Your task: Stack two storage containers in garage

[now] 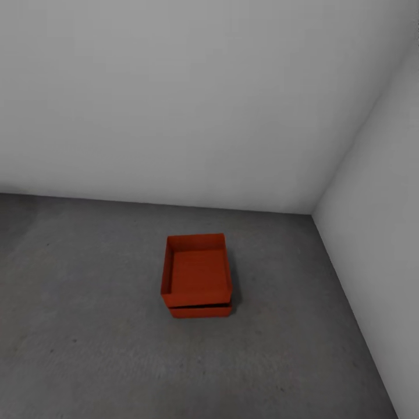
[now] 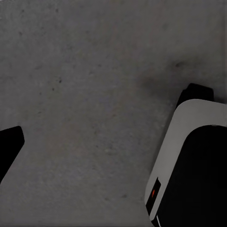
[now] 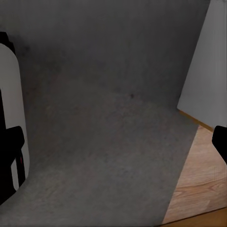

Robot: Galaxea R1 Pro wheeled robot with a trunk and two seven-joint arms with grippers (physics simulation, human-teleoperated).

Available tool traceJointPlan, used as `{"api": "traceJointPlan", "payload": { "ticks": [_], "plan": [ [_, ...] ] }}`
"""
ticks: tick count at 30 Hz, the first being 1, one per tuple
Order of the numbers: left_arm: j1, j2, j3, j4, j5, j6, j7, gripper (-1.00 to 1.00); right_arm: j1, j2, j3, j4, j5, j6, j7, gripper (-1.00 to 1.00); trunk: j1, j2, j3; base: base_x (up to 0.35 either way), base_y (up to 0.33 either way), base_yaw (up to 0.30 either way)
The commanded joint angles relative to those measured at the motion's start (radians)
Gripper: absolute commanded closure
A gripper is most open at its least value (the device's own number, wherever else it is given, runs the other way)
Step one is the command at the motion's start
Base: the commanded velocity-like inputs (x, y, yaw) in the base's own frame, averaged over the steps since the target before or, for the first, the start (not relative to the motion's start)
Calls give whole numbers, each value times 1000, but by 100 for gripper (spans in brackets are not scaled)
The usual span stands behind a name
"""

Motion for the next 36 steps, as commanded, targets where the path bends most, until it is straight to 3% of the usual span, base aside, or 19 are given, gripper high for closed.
{"api": "traceJointPlan", "payload": {
  "ticks": [1,12,19,25,29,36],
  "plan": [
    [0,-1,5,1,5,-4,1,-100,-1,1,8,3,-9,-5,0,-100,0,-1,1,0,0,0],
    [18,-23,5,1,3,-4,0,-100,26,2,9,3,-2,-5,2,-100,0,-1,18,0,0,0],
    [84,-66,6,1,6,-12,0,-100,61,1,9,3,-1,-5,34,-100,0,-1,29,0,0,0],
    [120,-104,6,1,46,-56,-1,-100,84,2,9,3,-1,-5,70,-100,0,-1,39,0,0,0],
    [135,-132,6,1,53,-61,-1,-100,93,2,9,3,0,-5,80,-100,0,-1,45,0,0,0],
    [168,-152,6,1,58,-78,-1,-100,96,6,10,3,2,-5,82,-100,0,-1,56,0,0,0]
  ]
}}
